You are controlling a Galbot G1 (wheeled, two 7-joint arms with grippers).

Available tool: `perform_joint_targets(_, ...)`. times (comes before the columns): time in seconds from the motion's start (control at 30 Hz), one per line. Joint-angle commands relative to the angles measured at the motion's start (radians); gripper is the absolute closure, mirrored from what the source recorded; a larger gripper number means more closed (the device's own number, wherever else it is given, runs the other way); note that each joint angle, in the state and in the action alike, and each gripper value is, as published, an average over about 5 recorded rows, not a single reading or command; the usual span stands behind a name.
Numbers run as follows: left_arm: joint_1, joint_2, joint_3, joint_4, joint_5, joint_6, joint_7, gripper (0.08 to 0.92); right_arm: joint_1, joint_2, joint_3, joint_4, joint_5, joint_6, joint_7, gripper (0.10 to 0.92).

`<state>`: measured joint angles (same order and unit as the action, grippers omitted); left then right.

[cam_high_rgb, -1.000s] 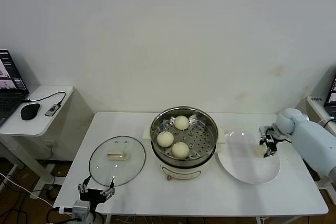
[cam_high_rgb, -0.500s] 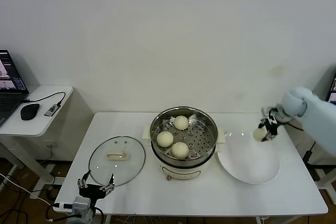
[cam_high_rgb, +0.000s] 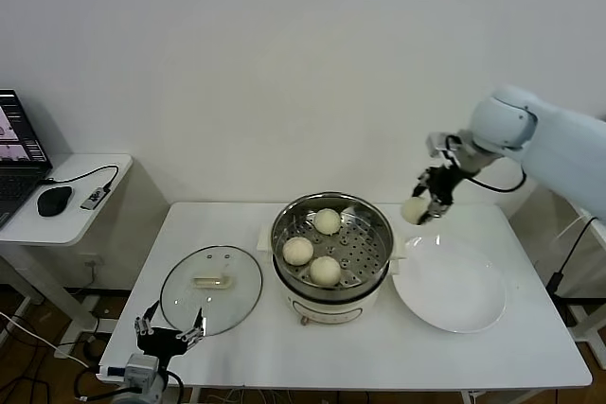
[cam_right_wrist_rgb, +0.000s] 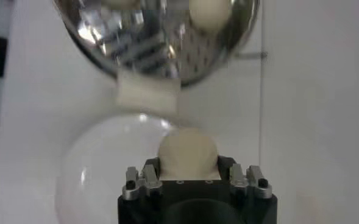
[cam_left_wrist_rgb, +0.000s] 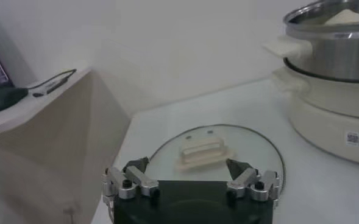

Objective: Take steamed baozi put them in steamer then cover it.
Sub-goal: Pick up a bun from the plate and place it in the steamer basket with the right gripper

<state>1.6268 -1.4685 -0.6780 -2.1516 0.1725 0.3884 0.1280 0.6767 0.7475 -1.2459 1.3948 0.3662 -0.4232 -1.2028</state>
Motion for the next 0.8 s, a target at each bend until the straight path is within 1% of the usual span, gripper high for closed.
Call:
perform_joint_targets(0.03, 0.006, 0.0, 0.0, -0.044, 0.0, 0.0, 0.002, 0.177, 0.135, 0.166, -0.155, 0.044, 0.187, -0.119, 0.015, 0.448)
perform_joint_targets(0.27, 0.01, 0.013, 0.009, -0.052, -0.005, 0.005, 0.011, 0.177, 0.024, 0.253, -0.107, -0.042, 0.133, -0.139, 0.042, 0.448)
perform_joint_targets(0.37, 0.007, 0.014, 0.007, -0.05, -0.01, 0.006, 0.011, 0.177, -0.019, 0.281, -0.089, -0.084, 0.087, -0.142, 0.043, 0.448)
perform_joint_targets(0.5, 0.005, 0.012, 0.007, -0.044, -0.017, 0.005, 0.01, 0.177, -0.08, 0.304, -0.053, -0.136, 0.021, -0.142, 0.045, 0.448)
perform_joint_targets(0.8, -0.006, 0.012, 0.006, -0.015, -0.021, 0.005, 0.01, 0.177, -0.219, 0.334, 0.015, -0.212, -0.059, -0.142, 0.06, 0.448)
